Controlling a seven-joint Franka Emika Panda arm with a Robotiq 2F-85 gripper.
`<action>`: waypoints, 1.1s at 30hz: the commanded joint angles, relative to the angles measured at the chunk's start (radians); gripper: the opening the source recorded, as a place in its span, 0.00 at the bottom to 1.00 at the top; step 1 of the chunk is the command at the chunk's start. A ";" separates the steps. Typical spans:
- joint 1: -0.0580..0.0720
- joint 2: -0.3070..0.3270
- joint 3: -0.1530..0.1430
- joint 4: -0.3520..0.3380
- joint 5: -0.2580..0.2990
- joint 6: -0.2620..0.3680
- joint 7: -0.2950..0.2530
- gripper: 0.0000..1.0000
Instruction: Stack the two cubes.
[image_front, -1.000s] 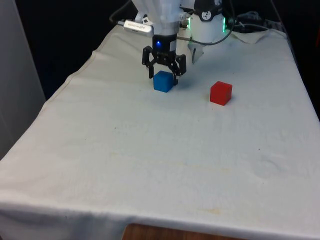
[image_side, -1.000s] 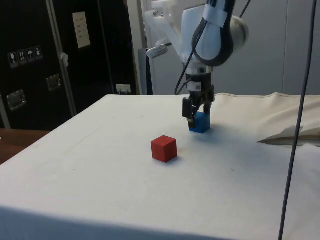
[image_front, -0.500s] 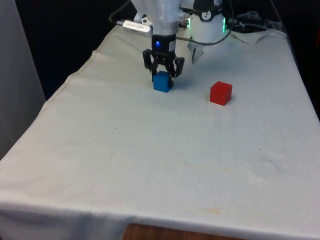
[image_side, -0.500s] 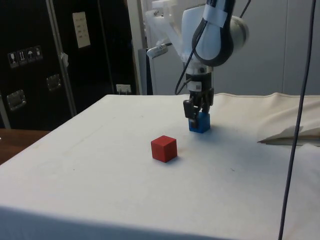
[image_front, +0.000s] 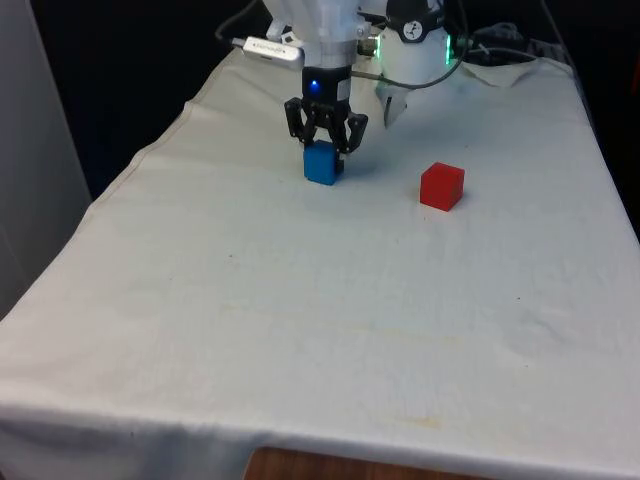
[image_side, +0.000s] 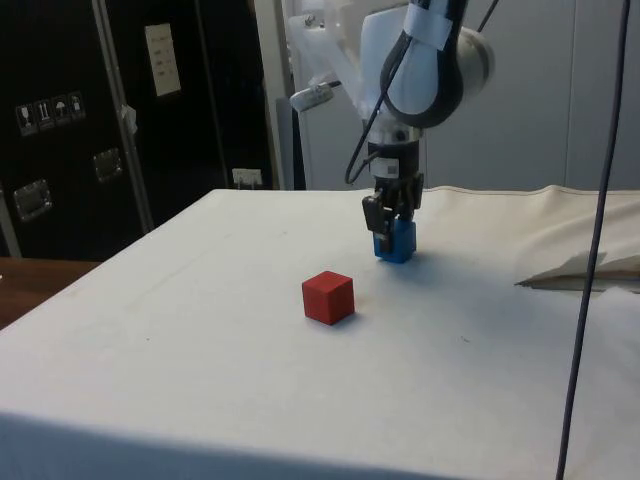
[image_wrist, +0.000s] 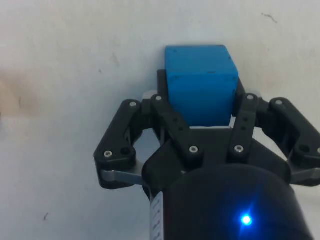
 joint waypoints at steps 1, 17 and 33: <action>0.012 -0.017 -0.013 0.003 -0.016 -0.026 0.015 0.02; 0.020 -0.135 0.005 0.010 -0.035 -0.136 0.095 0.02; 0.018 -0.229 0.038 0.018 -0.028 -0.238 0.172 0.02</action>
